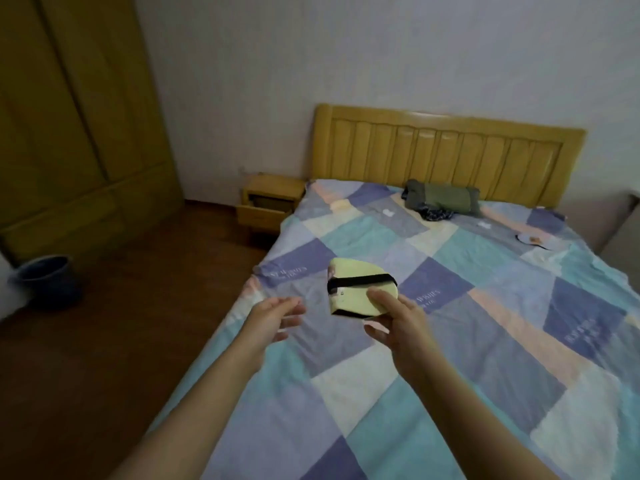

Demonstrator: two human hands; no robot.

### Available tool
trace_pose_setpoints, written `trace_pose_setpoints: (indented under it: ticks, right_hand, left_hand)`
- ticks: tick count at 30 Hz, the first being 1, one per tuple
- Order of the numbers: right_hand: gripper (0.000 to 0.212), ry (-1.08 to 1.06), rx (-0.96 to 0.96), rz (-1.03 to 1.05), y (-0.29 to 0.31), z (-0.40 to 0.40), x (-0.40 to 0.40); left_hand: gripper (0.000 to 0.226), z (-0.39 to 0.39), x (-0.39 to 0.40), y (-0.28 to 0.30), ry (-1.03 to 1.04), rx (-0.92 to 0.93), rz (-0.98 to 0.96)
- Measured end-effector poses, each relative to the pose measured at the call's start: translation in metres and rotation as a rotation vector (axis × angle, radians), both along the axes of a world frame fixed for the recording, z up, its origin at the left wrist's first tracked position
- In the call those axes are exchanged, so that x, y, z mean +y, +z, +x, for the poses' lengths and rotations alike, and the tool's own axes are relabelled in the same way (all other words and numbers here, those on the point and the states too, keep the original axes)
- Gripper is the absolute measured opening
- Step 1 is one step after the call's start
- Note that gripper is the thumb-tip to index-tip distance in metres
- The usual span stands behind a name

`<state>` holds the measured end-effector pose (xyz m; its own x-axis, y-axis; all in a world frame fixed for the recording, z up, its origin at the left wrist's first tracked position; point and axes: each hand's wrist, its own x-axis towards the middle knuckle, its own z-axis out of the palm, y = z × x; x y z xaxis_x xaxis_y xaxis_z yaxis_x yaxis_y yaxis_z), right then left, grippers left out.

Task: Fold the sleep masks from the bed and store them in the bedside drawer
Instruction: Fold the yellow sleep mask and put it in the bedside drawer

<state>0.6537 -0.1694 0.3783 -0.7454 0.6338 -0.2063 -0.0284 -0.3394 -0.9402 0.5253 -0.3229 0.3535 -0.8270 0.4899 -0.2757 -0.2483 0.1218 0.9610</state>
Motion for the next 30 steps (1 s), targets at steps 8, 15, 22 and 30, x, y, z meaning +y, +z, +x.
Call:
trace_pose_setpoints:
  ticks: [8, 15, 22, 30]
  right_hand:
    - [0.016, 0.251, 0.129, 0.013, 0.087, -0.099, -0.185]
    - [0.012, 0.361, 0.165, -0.043, 0.104, -0.188, -0.339]
    - [0.019, 0.436, 0.189, -0.055, 0.107, -0.277, -0.425]
    - [0.018, 0.420, 0.204, 0.000, 0.111, -0.413, -0.429]
  left_hand:
    - [0.017, -0.061, -0.217, 0.075, 0.141, 0.257, -0.162]
    - [0.037, -0.129, -0.407, 0.087, 0.030, 0.404, -0.427]
    - [0.055, -0.203, -0.493, 0.085, 0.068, 0.546, -0.563]
    - [0.059, -0.322, -0.515, 0.072, -0.021, 0.718, -0.870]
